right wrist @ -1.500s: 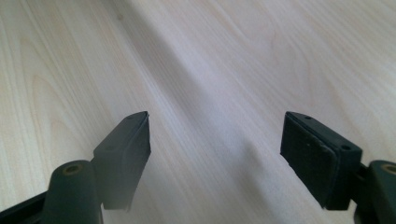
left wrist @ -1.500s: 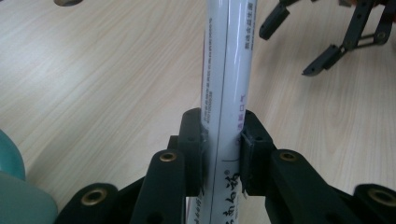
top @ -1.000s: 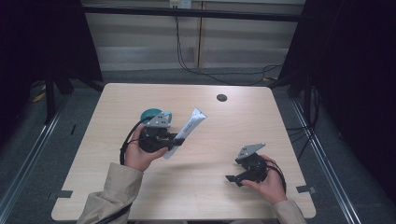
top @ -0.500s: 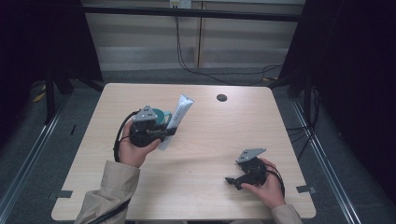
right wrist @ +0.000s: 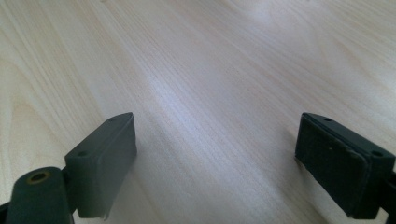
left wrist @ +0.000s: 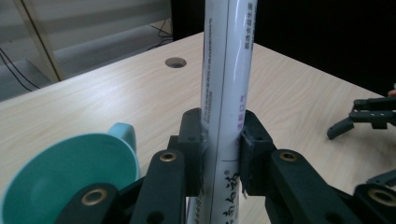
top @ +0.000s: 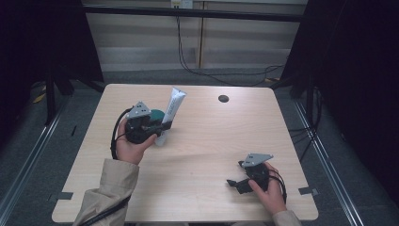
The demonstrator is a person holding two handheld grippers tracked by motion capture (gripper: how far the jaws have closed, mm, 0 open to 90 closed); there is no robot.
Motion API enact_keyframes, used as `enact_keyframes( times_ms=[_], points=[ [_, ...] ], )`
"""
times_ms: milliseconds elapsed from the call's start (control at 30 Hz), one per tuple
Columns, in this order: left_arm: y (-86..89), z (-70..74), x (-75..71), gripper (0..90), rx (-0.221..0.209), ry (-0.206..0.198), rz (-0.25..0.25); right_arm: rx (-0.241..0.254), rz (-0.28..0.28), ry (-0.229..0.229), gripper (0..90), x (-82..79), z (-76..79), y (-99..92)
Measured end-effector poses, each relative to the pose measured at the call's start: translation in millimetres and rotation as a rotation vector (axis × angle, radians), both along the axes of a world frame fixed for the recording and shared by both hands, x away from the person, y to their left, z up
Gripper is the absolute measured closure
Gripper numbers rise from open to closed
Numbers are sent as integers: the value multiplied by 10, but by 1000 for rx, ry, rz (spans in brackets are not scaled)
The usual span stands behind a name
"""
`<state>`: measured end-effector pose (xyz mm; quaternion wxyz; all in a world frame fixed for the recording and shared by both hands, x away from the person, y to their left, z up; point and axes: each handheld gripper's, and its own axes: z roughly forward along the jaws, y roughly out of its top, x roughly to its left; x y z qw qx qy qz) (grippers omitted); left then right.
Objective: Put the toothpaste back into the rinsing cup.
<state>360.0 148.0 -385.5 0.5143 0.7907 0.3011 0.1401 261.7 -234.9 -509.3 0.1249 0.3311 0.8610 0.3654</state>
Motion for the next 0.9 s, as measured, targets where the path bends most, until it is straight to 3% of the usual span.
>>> enact_keyframes(
  times_ms=[400,900],
  points=[
    [38,165,83,745,-14,-33,43,8,-19,-12,114,-22,-14,4],
    [51,268,175,745,-30,-50,82,8,-22,-12,114,-24,-15,7]
  ],
)
